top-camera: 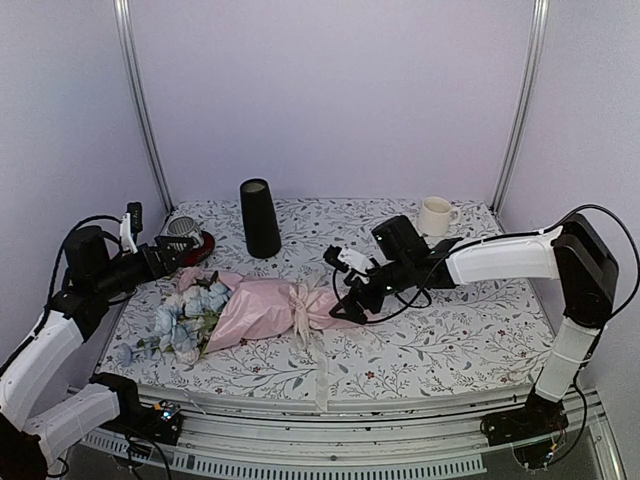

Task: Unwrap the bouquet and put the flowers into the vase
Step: Move the tied bouquet to the center of the board.

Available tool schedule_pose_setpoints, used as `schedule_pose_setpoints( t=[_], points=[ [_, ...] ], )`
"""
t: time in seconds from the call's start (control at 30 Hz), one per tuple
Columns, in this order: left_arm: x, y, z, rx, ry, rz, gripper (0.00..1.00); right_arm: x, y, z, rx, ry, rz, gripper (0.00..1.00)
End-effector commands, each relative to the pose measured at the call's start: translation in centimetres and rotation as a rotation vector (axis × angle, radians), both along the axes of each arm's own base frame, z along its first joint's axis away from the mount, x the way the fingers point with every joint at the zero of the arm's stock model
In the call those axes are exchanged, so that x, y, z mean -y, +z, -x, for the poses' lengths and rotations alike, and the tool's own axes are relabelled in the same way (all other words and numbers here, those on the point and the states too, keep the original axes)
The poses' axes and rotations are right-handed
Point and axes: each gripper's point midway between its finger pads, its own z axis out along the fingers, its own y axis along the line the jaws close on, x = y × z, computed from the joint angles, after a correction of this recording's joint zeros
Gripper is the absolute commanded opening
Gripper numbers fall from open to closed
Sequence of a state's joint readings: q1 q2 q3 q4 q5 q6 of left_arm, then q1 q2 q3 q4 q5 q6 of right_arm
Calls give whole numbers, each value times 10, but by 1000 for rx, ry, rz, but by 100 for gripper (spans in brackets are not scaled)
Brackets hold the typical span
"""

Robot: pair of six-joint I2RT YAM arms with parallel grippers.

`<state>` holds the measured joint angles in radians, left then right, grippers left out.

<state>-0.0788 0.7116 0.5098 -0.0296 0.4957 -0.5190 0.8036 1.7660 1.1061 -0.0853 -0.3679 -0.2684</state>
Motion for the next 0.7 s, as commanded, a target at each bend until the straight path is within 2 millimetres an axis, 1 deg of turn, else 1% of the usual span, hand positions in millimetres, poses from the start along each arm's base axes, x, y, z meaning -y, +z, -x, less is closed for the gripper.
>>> schedule_pose_setpoints(
  t=[0.0,0.03,0.07,0.17,0.23,0.67],
  points=[
    [2,3,2,12,-8,-12,98,-7,-19,-4,51,37,129,99],
    [2,2,2,11,-9,-12,98,-5,-30,-4,50,37,162,99],
    [2,2,2,11,-8,-12,98,-11,-22,-12,79,29,156,99],
    [2,3,3,14,-8,-13,98,-16,-26,-21,107,29,185,99],
    [2,3,3,17,-9,-14,98,-18,-34,-25,111,36,204,99],
    [2,2,2,9,-10,-13,98,-30,-78,-30,55,103,285,99]
  ],
)
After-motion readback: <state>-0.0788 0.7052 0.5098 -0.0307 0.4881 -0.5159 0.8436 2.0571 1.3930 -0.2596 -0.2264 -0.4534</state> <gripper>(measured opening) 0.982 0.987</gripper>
